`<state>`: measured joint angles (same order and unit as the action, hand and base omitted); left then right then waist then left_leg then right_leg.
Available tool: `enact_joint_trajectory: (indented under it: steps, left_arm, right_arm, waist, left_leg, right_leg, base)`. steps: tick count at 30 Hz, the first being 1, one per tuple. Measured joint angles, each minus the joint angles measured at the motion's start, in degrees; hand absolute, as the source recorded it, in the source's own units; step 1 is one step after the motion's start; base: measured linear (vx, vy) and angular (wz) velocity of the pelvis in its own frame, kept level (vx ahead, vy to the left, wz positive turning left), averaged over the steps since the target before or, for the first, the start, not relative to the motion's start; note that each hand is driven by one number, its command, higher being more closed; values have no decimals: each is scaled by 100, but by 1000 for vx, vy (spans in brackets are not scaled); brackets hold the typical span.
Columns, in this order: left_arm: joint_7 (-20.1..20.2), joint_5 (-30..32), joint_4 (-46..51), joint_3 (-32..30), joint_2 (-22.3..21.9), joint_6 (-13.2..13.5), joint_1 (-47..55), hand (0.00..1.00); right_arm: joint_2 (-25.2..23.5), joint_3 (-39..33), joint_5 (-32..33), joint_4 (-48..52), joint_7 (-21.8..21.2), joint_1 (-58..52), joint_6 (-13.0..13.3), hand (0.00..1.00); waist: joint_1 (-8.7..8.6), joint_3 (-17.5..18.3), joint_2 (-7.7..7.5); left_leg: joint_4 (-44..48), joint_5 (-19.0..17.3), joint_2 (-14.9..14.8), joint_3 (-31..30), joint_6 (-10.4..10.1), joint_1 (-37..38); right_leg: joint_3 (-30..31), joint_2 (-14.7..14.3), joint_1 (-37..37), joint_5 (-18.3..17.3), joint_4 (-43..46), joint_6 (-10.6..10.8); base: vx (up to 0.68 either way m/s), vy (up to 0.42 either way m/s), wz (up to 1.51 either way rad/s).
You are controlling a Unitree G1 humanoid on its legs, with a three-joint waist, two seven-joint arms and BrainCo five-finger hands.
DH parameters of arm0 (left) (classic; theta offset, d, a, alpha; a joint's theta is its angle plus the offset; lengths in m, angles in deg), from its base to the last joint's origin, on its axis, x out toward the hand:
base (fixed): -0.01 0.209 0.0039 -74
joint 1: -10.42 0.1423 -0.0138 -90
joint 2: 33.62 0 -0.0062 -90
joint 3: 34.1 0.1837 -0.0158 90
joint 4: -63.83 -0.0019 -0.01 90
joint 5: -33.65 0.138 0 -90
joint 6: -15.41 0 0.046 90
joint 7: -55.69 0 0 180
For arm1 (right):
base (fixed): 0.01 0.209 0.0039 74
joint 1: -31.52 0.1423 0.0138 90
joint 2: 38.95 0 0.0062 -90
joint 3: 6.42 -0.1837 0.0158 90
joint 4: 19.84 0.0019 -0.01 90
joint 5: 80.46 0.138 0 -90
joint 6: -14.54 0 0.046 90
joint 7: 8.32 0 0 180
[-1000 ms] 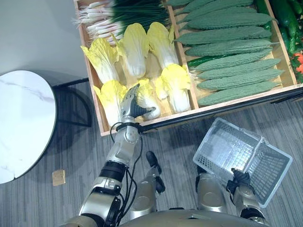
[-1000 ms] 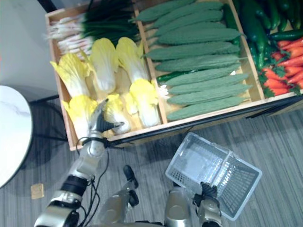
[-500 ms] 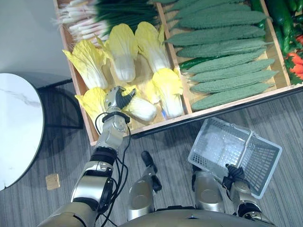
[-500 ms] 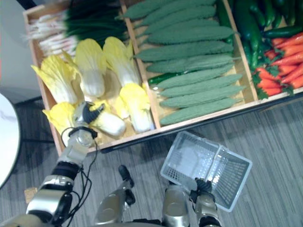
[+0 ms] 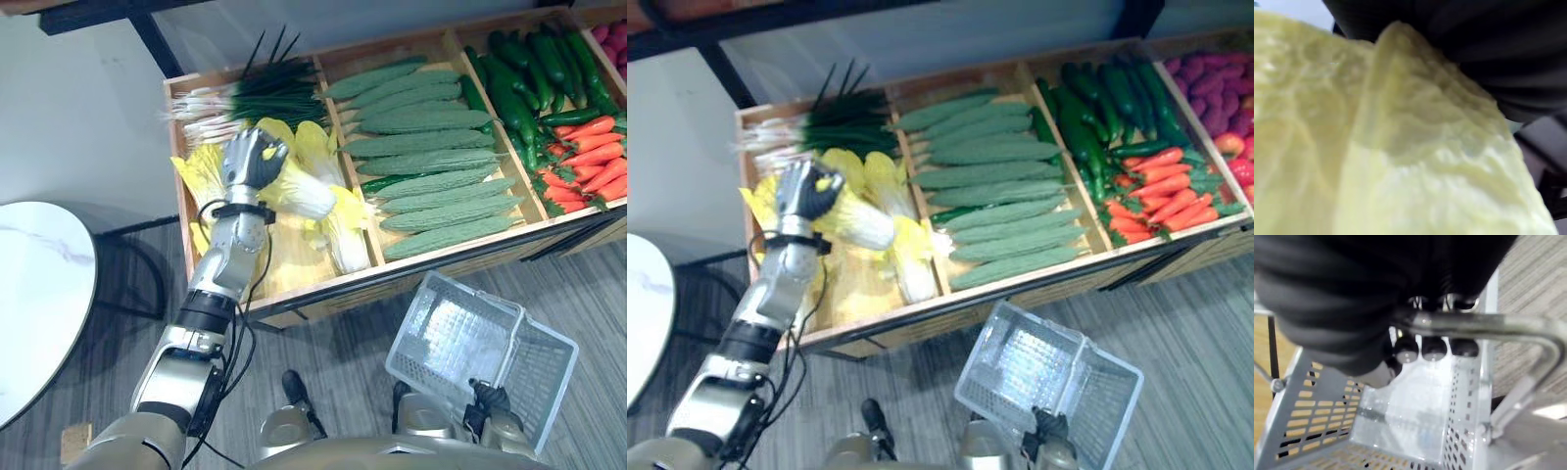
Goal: Pick vegetable in the basket
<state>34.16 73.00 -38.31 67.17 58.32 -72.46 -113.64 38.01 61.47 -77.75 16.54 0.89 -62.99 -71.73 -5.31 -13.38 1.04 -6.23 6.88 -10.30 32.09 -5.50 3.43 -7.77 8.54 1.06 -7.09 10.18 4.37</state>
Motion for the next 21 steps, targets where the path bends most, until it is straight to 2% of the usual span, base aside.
enact_joint_trajectory:
  steps: [1, 2, 3, 5, 6, 7, 8, 9, 10, 11, 12, 13, 14, 15, 16, 17, 18, 19, 20, 21]
  left_arm:
    - [-1, 0, 117, -2, -7, 3, 14, 100]
    - [-7, 0, 487, -4, -58, 18, 78, 100]
    - [-12, 0, 666, -31, -82, 39, 127, 100]
    - [-109, -57, 1256, -114, -173, 155, 409, 100]
    - [-119, -74, 1372, -109, -198, 172, 504, 100]
    - [-125, -227, 1637, -52, -359, 277, 780, 100]
    - [-123, -265, 1758, 89, -506, 335, 960, 100]
    - [-98, -288, 1788, 223, -636, 399, 1055, 100]
    - [46, -362, 1786, 509, -832, 527, 1214, 100]
    - [114, -399, 1785, 690, -914, 582, 1310, 100]
    - [295, -451, 1741, 1051, -1074, 745, 1621, 100]
    - [360, -460, 1730, 1142, -1111, 781, 1722, 100]
    - [557, -510, 1610, 1388, -1246, 894, 1987, 100]
    - [623, -544, 1553, 1401, -1310, 961, 2092, 100]
    - [659, -713, 1428, 1403, -1417, 1017, 2328, 100]
    - [687, -753, 1348, 1403, -1457, 1027, 2436, 100]
    - [747, -818, 1226, 1404, -1492, 1034, 2625, 100]
    - [802, -891, 1016, 1442, -1510, 1037, 2858, 100]
    - [874, -892, 803, 1505, -1523, 1043, 3030, 100]
    - [905, -892, 705, 1540, -1532, 1044, 3085, 100]
  right_arm:
    - [12, -2, 2, 52, 9, -1, -2, 100]
    - [130, -63, 1, 179, 38, -49, 3, 100]
    - [193, -60, -12, 188, 45, -55, -2, 100]
    - [268, 16, -45, 256, 63, -40, -9, 100]
    - [259, 63, -79, 321, 62, -54, -26, 100]
    - [258, 221, -142, 477, 76, -79, -42, 100]
    - [253, 334, -146, 694, 87, -133, -48, 100]
    - [256, 391, -165, 881, 96, -218, -48, 100]
    - [246, 499, -176, 1201, 118, -335, -49, 100]
    - [227, 578, -176, 1351, 120, -384, -51, 100]
    - [199, 832, -175, 1783, 125, -504, -50, 100]
    - [198, 929, -175, 1939, 125, -531, -49, 100]
    - [235, 1170, -176, 2403, 133, -609, -50, 100]
    - [249, 1285, -178, 2562, 140, -642, -74, 100]
    - [299, 1630, -192, 2824, 134, -701, -103, 100]
    - [335, 1775, -208, 2919, 117, -703, -102, 100]
    - [365, 2014, -272, 3101, 102, -688, -103, 100]
    - [374, 2345, -302, 3372, 58, -687, -102, 100]
    - [370, 2680, -303, 3660, 2, -688, -101, 100]
    - [371, 2837, -304, 3832, -10, -688, -101, 100]
  waist:
    - [-3, 2, 5]
    - [-9, 62, 61]
    - [26, 75, 78]
    - [240, 177, 137]
    - [254, 226, 129]
    - [260, 277, 170]
    - [239, 374, 186]
    - [197, 419, 237]
    - [123, 450, 306]
    - [104, 450, 304]
    - [110, 449, 280]
    - [97, 448, 279]
    - [78, 470, 326]
    - [57, 470, 332]
    - [114, 486, 364]
    - [168, 486, 364]
    - [260, 483, 365]
    - [304, 477, 370]
    - [320, 468, 357]
    - [318, 453, 339]
  left_leg:
    - [0, -40, -6, 113, 19, 37]
    - [3, -86, 1, 362, -40, 101]
    - [4, -106, 11, 513, -77, 160]
    - [11, -157, -137, 1208, -167, 462]
    - [37, -132, -125, 1379, -207, 532]
    - [42, -80, -180, 1799, -224, 746]
    - [45, -78, -187, 2005, -238, 805]
    - [53, -89, -220, 2115, -264, 828]
    - [396, -193, -407, 2295, -369, 827]
    - [737, -301, -568, 2394, -423, 832]
    - [1928, -486, -1134, 2398, -488, 771]
    - [2349, -484, -1335, 2351, -480, 735]
    - [3583, -197, -1946, 1879, -20, 543]
    - [3985, 23, -2112, 1472, 278, 415]
    - [4549, -118, -1975, 194, 127, -1]
    - [4711, -516, -1674, -367, -83, -140]
    - [4857, -995, -1246, -962, -112, -292]
    - [4879, -1467, -809, -1344, -3, -467]
    - [4698, -1761, -536, -1463, 61, -644]
    - [4526, -1856, -398, -1535, 92, -745]
  right_leg:
    - [-373, 109, 30, -104, 48, -221]
    - [-1596, 578, 29, -150, 258, -549]
    - [-1985, 728, 18, -152, 315, -669]
    - [-2966, 1100, 29, 137, 520, -1106]
    - [-3139, 1176, 51, 263, 604, -1020]
    - [-3297, 1166, 106, 463, 720, -591]
    - [-3233, 1132, 191, 428, 702, -349]
    - [-3152, 1083, 254, 435, 695, -281]
    - [-2973, 967, 320, 414, 654, -281]
    - [-2848, 913, 365, 365, 662, -272]
    - [-2428, 725, 455, 233, 654, -350]
    - [-2305, 655, 462, 212, 640, -383]
    - [-1839, 323, 461, 128, 553, -516]
    - [-1614, 155, 445, 122, 487, -569]
    - [-1158, -46, 473, 98, 438, -684]
    - [-856, -98, 526, 76, 440, -720]
    - [-434, -219, 590, 72, 425, -762]
    - [8, -392, 572, 90, 367, -843]
    - [395, -528, 493, 99, 276, -864]
    - [569, -583, 454, 102, 234, -869]
  base:
    - [-138, 103, -84]
    - [-70, 120, -76]
    - [-40, 153, -128]
    - [1, 70, -163]
    - [23, 17, -173]
    - [35, -14, -145]
    - [41, -36, -133]
    - [56, -76, -89]
    - [74, -76, -77]
    - [106, -170, -133]
    - [90, -174, -126]
    - [123, -270, -186]
    - [100, -194, -149]
    - [139, -197, -203]
    - [107, -78, -164]
    - [155, -31, -209]
    - [135, 16, -224]
    - [191, 35, -251]
    - [205, 53, -203]
    - [245, 86, -195]
